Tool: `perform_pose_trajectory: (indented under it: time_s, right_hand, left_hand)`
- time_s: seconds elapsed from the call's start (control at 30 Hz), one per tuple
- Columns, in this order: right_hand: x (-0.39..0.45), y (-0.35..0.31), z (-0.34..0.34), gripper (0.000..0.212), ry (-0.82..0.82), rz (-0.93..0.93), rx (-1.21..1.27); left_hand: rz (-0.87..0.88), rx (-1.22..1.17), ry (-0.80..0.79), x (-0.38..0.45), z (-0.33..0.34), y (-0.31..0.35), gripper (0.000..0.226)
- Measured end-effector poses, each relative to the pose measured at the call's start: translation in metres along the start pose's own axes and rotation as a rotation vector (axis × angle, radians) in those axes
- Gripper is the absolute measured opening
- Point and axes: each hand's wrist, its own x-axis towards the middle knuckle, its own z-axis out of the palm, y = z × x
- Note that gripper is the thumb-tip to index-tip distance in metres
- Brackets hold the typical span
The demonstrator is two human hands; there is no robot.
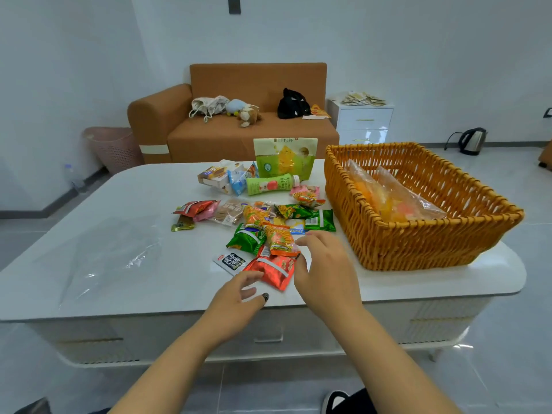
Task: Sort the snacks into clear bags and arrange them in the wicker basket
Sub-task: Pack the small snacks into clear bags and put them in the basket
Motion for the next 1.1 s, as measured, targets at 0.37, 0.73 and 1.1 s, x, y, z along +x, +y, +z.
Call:
perform_pose_trajectory:
  time_s: [0.37,0.73,1.1]
  right_hand:
    - [-0.005,-0.052,0.074,0.030,-0.359,0.125,0.093]
    - [-0.001,-0.061,0.087,0.027,-0.469,0.123,0.155]
    - [-0.008,-0.047,0.081,0.024,-0.500,0.150,0.131]
  left_hand:
    - [0.106,0.406,0.466,-0.002,-0.100,-0.015,0.027]
    - [-0.227,0.738,0.502,0.003,-0.172,-0.098,0.076]
    - [-0.184,0.585,0.973,0.009,-0.176,-0.085,0.029]
